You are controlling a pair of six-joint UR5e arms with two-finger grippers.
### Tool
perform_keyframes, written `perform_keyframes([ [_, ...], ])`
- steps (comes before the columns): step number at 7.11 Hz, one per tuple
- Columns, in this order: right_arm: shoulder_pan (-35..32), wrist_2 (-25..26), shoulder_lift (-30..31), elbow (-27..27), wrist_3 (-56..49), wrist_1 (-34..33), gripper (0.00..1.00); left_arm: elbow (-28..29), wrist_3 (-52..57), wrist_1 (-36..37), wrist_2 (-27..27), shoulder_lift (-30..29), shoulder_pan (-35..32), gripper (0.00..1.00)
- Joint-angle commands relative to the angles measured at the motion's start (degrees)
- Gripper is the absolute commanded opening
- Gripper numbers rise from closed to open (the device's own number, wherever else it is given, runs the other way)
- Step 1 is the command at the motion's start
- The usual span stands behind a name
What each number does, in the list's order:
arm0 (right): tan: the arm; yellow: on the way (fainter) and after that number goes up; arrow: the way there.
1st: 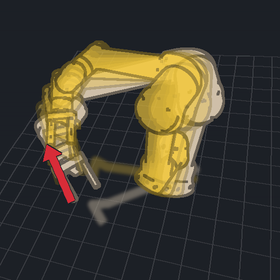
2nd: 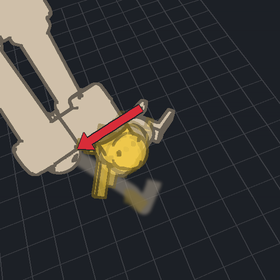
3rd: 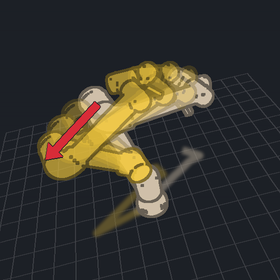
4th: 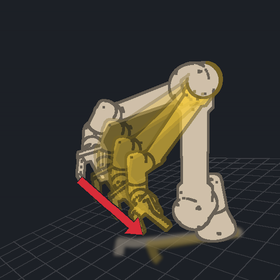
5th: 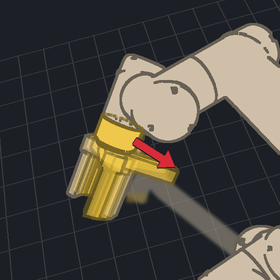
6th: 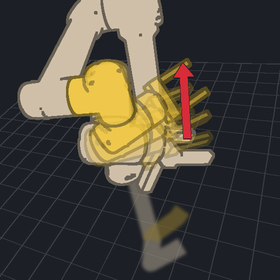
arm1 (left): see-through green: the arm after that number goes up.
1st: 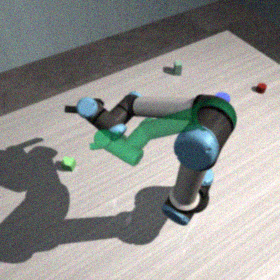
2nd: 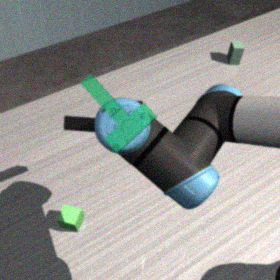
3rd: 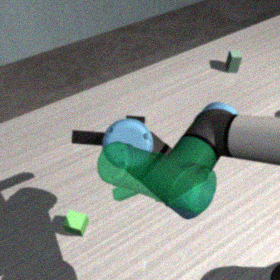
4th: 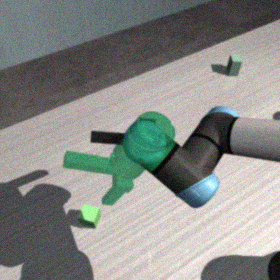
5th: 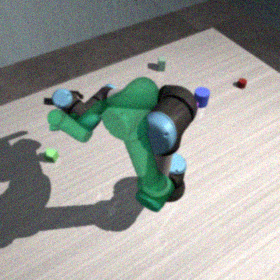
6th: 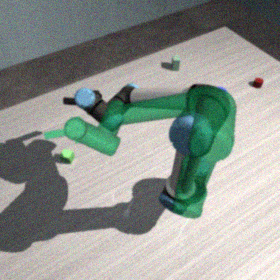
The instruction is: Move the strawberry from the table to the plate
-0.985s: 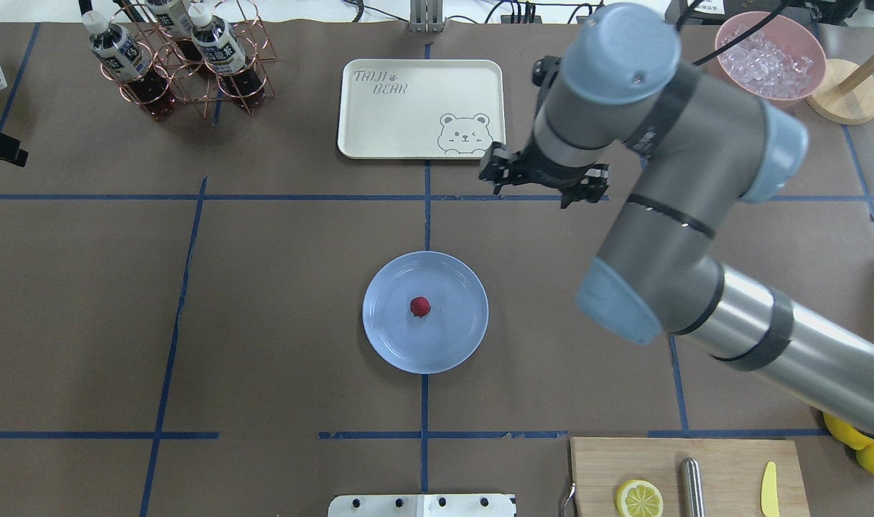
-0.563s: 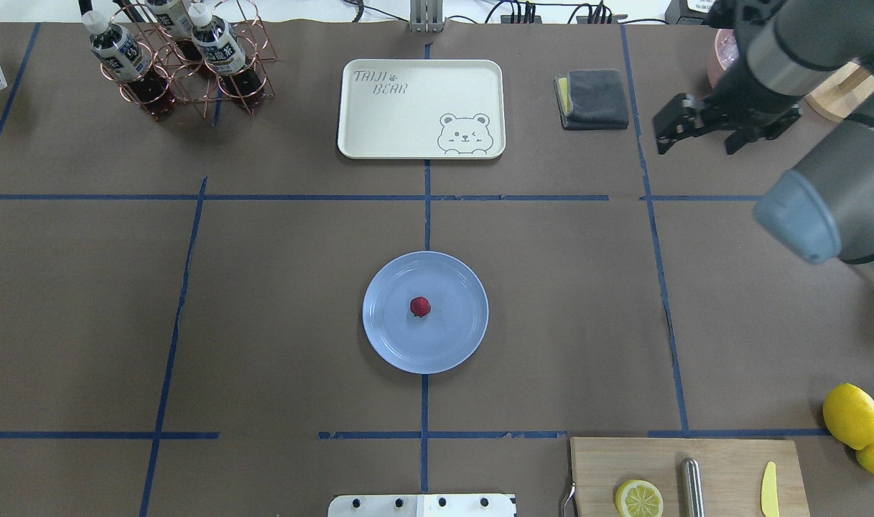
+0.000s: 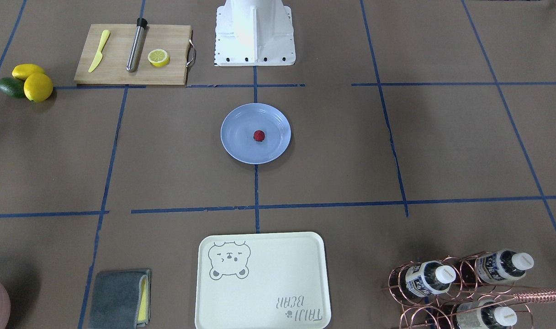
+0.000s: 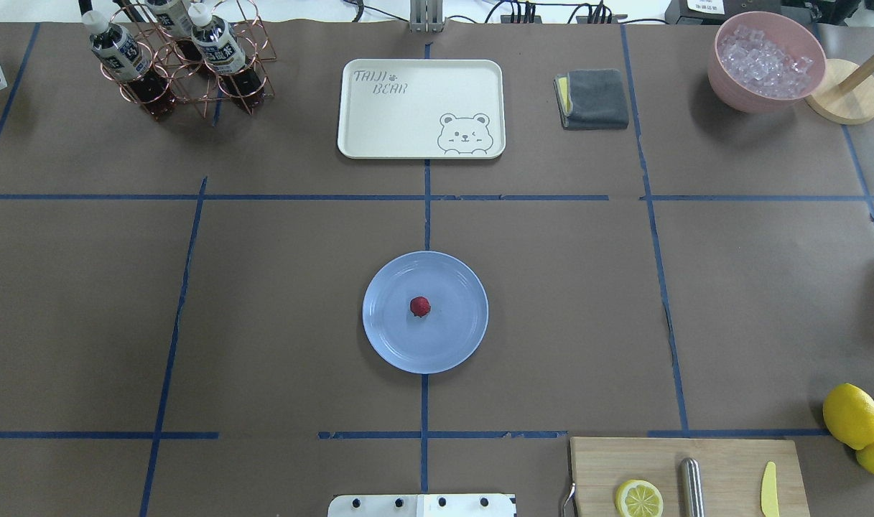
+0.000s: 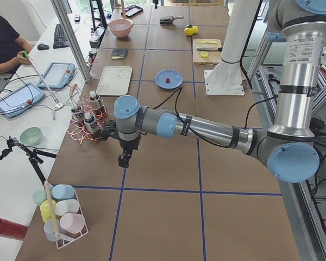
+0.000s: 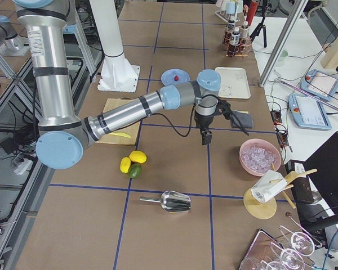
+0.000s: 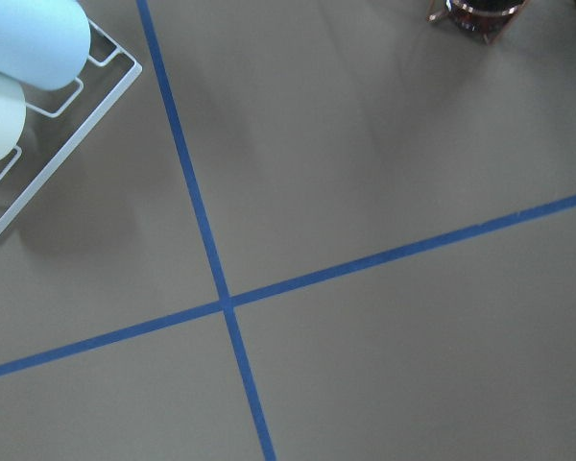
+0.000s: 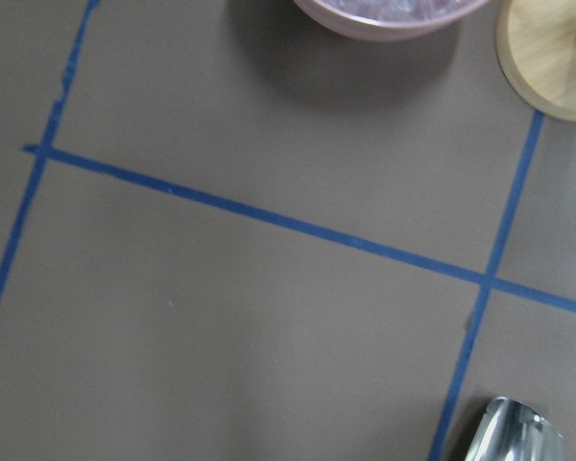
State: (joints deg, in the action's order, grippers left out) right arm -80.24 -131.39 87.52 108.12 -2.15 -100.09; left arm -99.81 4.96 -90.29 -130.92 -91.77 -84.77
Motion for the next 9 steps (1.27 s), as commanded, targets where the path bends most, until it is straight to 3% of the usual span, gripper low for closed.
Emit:
perform_keyframes([
  [1,-8.1,-4.0,6.6,-5.1,-15.1,0.3,1.0,2.6,1.2,-0.9,-0.1,1.8,-0.6,1.0],
  [4,-13.6,-6.4,6.4,-11.4,-20.9,0.4,1.0,5.1,6.3,-1.2,-0.3,4.2,-1.8,1.0],
  [9,-13.6,-8.1,6.0,-12.6,-21.0,2.4,1.0,5.7,6.0,-0.7,-2.9,5.6,-4.1,1.0],
])
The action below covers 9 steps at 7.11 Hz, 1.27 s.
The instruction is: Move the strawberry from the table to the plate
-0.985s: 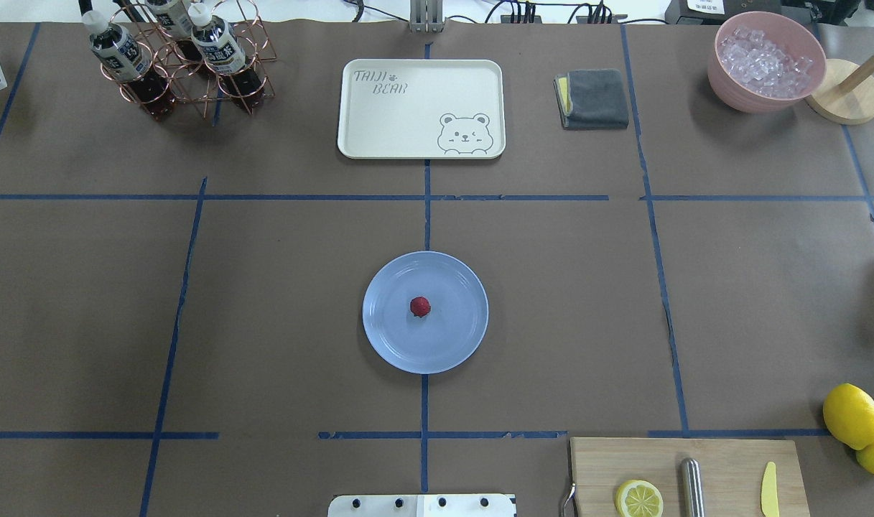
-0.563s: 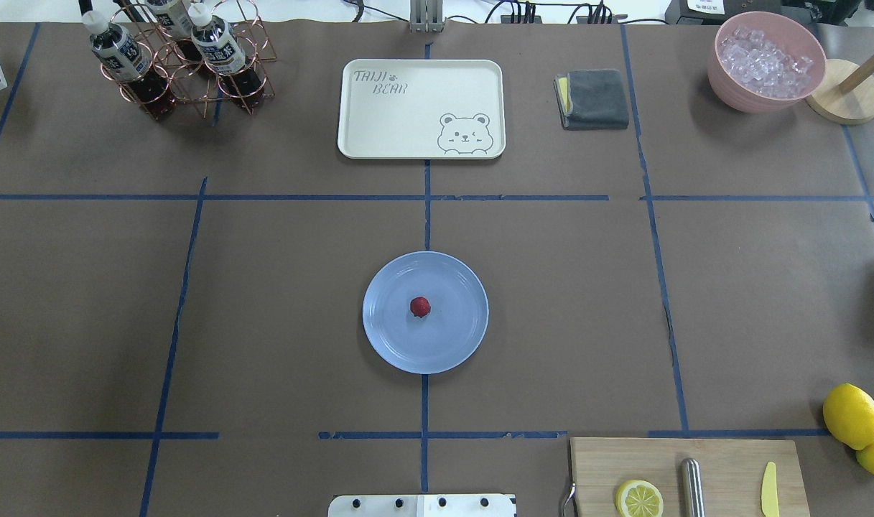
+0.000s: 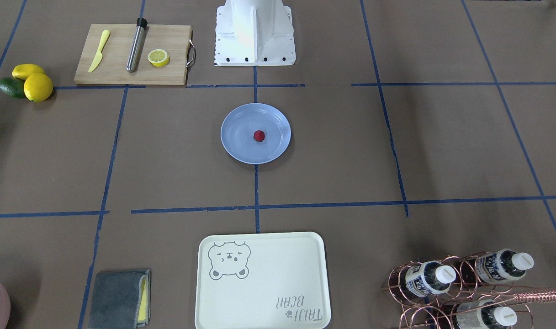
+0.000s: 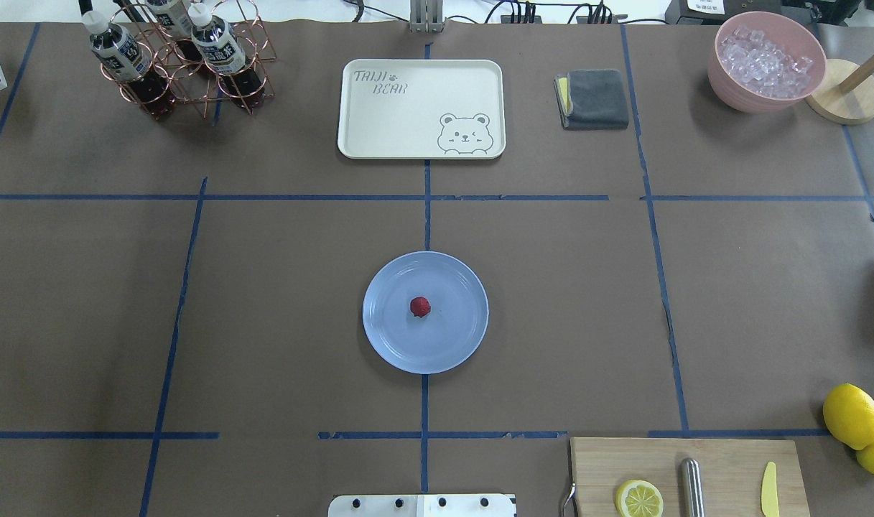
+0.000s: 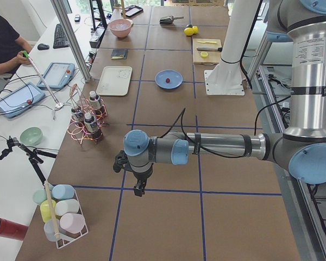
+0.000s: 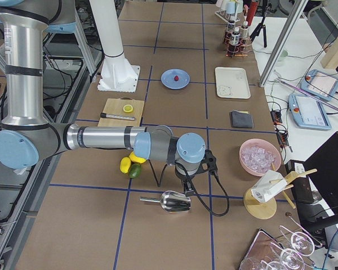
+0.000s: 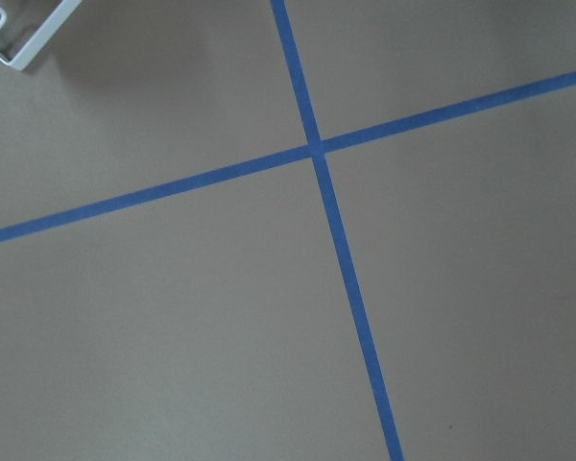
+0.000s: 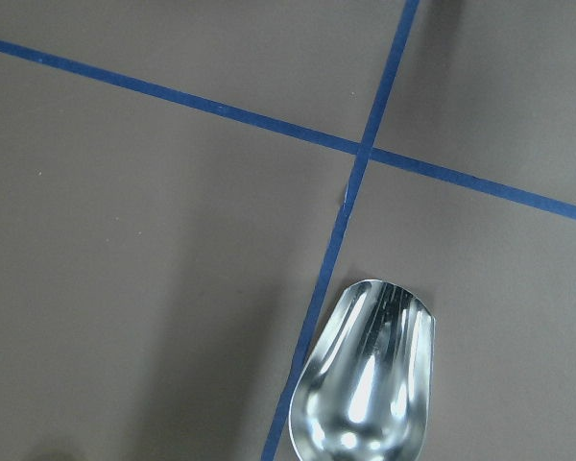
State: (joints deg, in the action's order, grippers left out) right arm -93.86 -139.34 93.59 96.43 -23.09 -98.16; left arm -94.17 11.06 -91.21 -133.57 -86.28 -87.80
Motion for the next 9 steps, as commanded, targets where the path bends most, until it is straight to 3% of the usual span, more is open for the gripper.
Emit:
perform_keyframes([
  [1,0.0,-0.1,-0.2,-2.2,0.1,2.4,1.0,-0.1,-0.1,0.3,-0.3,0.1,-1.5,1.0],
  [9,0.0,-0.2,-0.1,-3.3,7.4,6.3,1.0,-0.3,-0.1,0.1,-0.3,-0.5,-2.4,1.0],
])
